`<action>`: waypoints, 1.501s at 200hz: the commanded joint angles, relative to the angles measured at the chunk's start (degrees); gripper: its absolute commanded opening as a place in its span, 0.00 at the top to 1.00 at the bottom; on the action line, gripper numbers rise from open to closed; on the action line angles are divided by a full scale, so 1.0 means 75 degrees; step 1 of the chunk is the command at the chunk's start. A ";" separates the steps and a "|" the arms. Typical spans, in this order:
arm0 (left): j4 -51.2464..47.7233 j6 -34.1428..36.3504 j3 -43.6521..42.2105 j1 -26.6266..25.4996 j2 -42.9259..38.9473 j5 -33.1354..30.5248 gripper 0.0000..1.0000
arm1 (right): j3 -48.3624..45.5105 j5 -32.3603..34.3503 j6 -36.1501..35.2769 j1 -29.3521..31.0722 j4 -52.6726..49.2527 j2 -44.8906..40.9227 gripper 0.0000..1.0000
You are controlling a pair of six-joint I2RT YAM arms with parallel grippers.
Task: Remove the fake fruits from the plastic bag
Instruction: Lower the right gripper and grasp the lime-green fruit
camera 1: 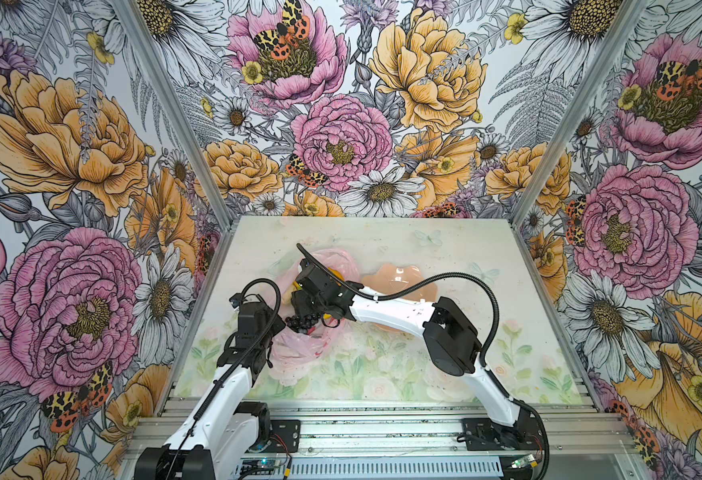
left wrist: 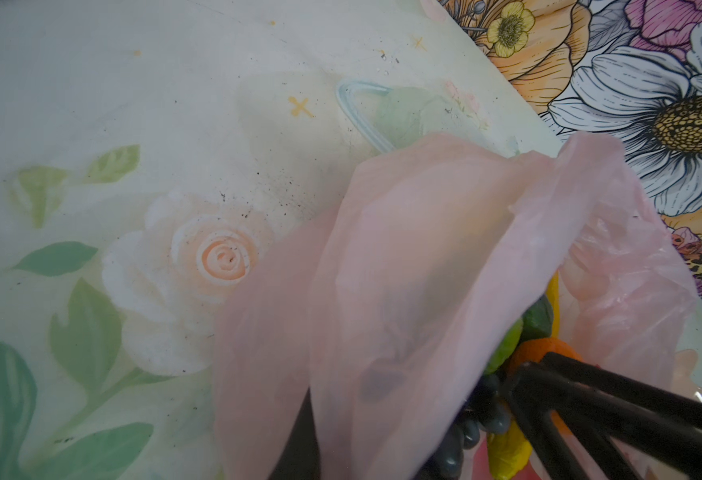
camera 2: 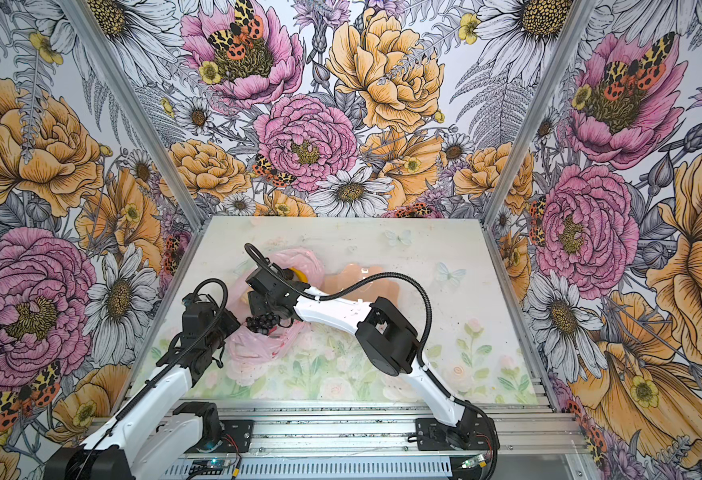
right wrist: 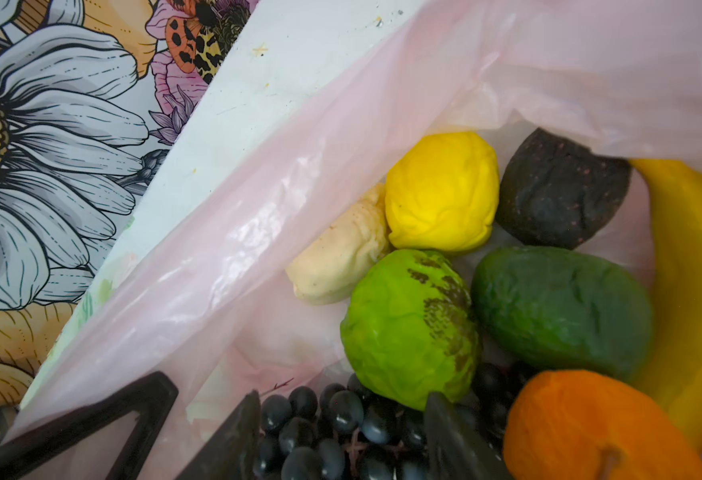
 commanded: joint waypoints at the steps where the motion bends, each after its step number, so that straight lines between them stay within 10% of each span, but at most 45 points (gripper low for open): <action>1: 0.0225 0.0077 -0.0145 -0.0033 -0.0304 0.0023 0.86 | 0.0555 0.0449 0.0097 -0.0078 -0.0229 0.0379 0.32; 163: 0.0169 0.0052 -0.0219 -0.0055 -0.0619 -0.0082 0.86 | 0.1974 0.0581 -0.0236 -0.0104 -0.0930 0.1689 0.18; 300: 0.0215 0.0096 -0.0215 -0.0067 -0.0607 -0.0056 0.87 | 0.1957 -0.0698 -0.0183 -0.0023 -0.1023 0.0699 0.36</action>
